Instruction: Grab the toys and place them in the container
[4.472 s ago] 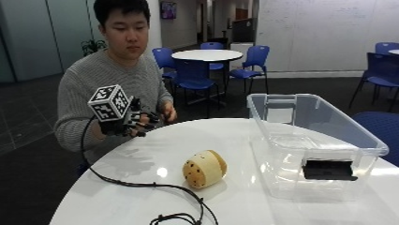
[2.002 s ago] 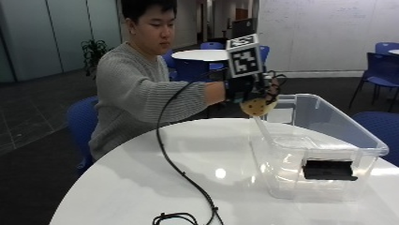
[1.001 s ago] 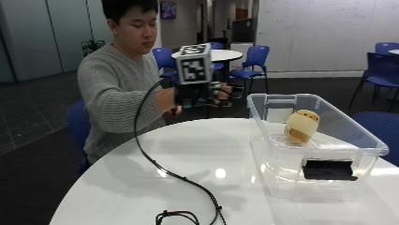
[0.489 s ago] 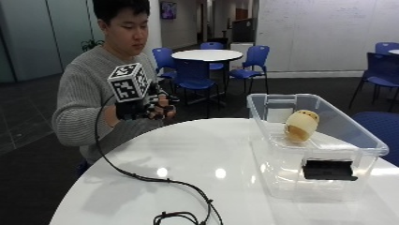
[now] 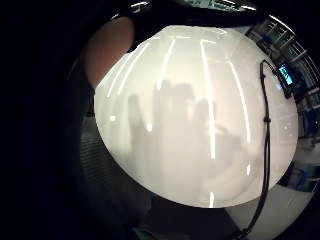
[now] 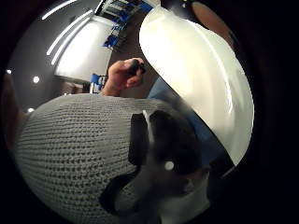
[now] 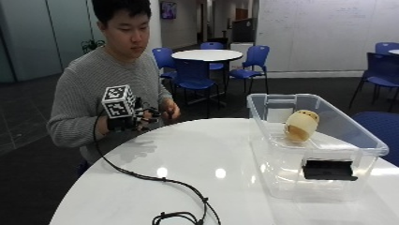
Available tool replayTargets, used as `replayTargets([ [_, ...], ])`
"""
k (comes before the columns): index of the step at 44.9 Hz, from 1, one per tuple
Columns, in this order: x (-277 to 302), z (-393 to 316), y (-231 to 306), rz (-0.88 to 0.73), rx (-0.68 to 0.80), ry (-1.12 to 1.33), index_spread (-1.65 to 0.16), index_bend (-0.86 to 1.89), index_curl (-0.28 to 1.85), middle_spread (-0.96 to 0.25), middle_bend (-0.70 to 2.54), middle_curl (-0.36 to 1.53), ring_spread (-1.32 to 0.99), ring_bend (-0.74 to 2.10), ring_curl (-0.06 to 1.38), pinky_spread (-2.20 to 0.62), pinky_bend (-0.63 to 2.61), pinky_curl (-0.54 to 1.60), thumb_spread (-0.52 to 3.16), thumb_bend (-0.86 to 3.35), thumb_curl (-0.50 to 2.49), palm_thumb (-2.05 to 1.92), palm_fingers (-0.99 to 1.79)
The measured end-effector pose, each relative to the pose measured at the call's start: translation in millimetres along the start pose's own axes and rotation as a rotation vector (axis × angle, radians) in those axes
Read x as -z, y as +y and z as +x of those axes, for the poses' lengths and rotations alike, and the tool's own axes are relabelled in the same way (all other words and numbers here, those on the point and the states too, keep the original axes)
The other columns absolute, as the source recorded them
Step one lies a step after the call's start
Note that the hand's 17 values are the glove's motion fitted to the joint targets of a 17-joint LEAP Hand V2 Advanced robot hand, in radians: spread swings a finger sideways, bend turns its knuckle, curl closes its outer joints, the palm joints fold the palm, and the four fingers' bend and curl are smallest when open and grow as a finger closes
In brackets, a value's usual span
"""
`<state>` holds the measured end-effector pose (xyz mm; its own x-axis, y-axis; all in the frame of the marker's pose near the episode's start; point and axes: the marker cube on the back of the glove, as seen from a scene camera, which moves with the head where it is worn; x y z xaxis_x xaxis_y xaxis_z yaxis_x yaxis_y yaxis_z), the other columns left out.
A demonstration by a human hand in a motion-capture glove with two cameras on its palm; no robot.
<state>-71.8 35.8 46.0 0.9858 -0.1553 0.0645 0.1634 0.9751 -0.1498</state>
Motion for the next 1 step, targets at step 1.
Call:
replayTargets([
  [1,0.3,0.2,-0.2,0.0,0.001,0.001,-0.42,0.23,0.45,-0.2,0.16,0.3,-0.14,0.16,0.28,0.04,0.5,0.33,1.38,-0.03,0.21,-0.04,-0.06],
])
